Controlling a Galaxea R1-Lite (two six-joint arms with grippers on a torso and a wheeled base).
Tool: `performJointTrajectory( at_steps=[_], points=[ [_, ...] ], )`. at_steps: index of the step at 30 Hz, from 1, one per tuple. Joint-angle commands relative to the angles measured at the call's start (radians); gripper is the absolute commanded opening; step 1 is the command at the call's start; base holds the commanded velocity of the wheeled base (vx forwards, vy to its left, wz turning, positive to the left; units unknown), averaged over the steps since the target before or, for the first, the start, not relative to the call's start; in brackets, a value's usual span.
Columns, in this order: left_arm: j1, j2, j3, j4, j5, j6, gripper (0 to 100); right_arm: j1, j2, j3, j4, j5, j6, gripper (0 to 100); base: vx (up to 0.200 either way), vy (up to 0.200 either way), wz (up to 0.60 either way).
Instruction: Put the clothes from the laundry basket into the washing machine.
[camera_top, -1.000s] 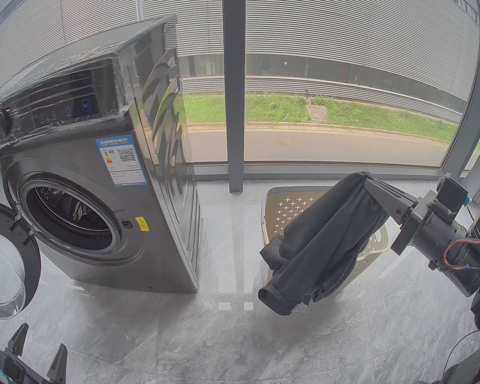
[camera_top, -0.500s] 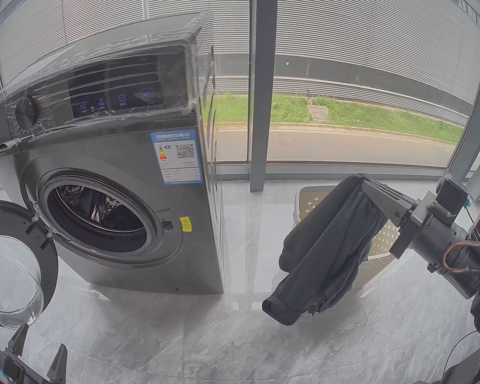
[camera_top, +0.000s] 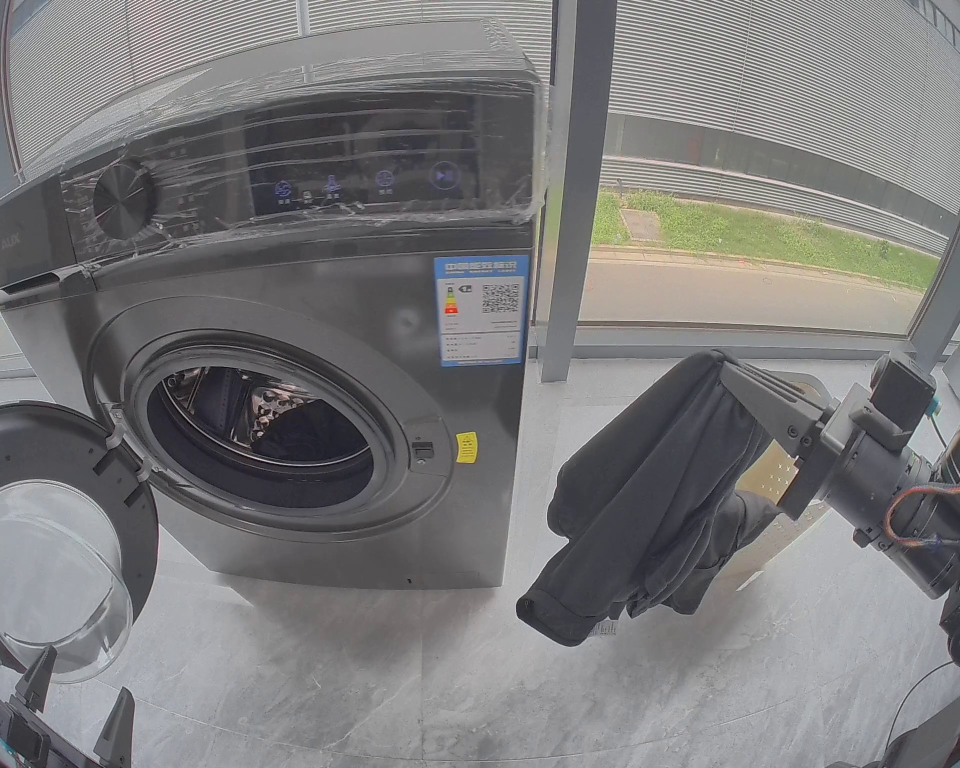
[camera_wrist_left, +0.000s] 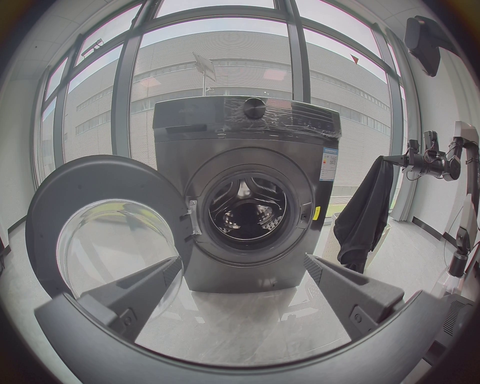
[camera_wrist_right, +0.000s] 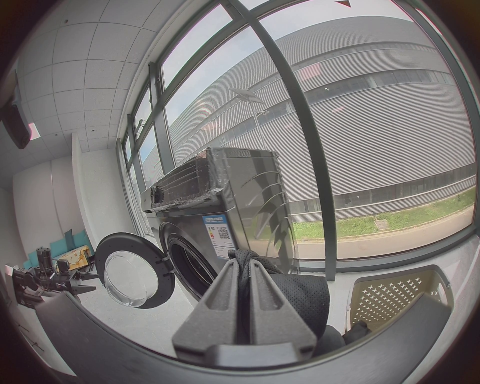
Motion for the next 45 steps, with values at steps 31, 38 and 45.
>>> performJointTrajectory(
  at_steps=[31,38,45],
  points=[
    [0.0,-0.015,0.016,0.0,0.0,0.0,100,-0.002,0.007,0.036,0.008,0.001,0.003,0,-0.019,0.09,0.0],
    [0.0,-0.015,0.016,0.0,0.0,0.0,100,-0.002,0.007,0.041,0.007,0.001,0.003,0,0.0,0.2,0.0],
    [0.0,-0.015,0.016,0.0,0.0,-0.002,100,-0.002,0.011,0.041,0.003,0.001,0.005,0,0.0,0.2,0.0]
  ],
)
